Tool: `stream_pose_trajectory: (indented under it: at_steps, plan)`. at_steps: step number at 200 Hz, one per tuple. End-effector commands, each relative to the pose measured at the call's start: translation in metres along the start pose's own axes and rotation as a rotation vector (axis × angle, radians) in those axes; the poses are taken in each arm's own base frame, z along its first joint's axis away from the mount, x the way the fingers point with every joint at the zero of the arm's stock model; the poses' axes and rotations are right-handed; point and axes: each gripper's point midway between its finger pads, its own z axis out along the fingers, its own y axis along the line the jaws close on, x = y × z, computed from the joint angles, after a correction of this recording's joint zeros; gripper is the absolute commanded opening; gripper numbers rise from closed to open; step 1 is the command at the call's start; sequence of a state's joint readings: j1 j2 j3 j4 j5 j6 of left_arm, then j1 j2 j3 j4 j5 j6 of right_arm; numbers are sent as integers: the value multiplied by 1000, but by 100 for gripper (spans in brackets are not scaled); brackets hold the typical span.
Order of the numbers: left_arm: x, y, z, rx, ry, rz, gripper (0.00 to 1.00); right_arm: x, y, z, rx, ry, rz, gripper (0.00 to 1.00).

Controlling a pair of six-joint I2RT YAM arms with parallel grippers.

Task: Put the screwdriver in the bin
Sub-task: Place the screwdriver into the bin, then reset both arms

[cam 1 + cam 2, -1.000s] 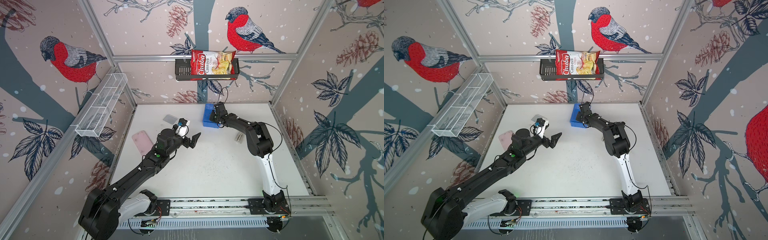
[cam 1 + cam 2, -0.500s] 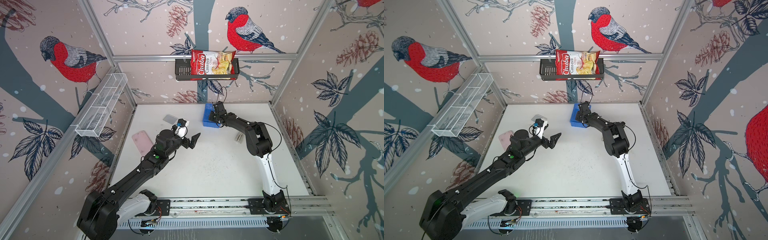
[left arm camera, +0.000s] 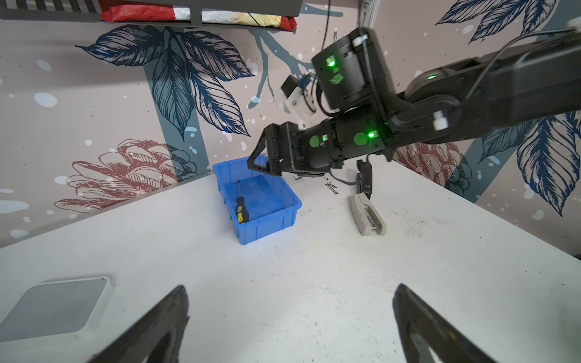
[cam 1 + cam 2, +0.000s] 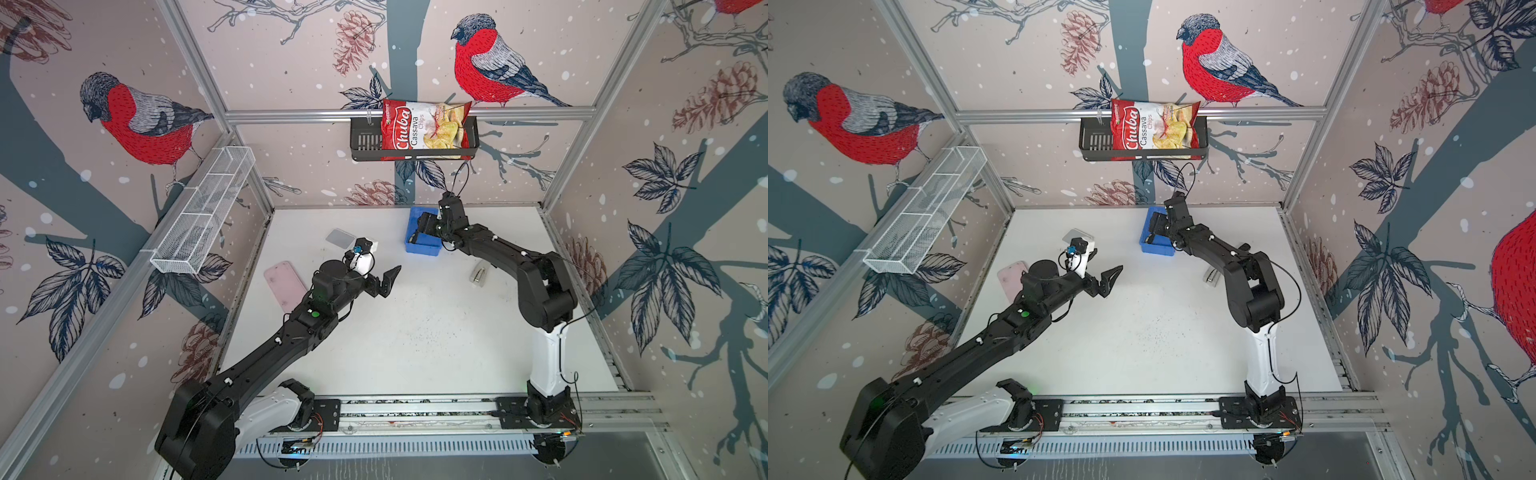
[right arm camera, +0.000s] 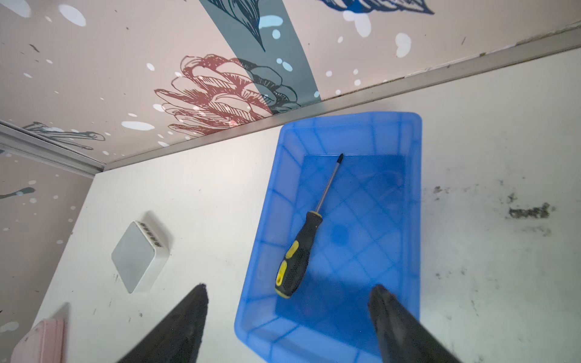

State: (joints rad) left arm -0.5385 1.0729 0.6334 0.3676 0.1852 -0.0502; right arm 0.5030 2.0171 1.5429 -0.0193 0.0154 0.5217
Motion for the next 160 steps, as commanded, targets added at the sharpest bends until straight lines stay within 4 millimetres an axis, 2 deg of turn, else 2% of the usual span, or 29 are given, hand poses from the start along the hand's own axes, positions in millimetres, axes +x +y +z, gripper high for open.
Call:
stream_pose_trajectory:
  at_steps: [1,36,70,86,111,116,141,160]
  plan:
    - [-15,2,-2,-12,-62,14,99,-24,12,-27,-62,-106,-20,88]
    - [-21,8,-6,-50,-86,24,99,-32,1,-72,-78,-181,-54,96]
    - [-26,27,-17,-163,-128,25,99,-41,-30,-127,-31,-309,-88,100]
    - [-24,40,-23,-225,-133,26,99,-46,-61,-157,69,-394,-68,100]
    - [-17,68,-37,-301,-143,28,99,-46,-119,-204,235,-511,-45,100]
    - [-16,74,-41,-321,-149,27,99,-49,-127,-220,258,-552,-43,100]
    - [-13,104,-59,-433,-160,43,99,-34,-185,-264,379,-652,-21,99]
    - [-10,118,-69,-490,-176,53,99,-14,-220,-286,466,-682,-27,99]
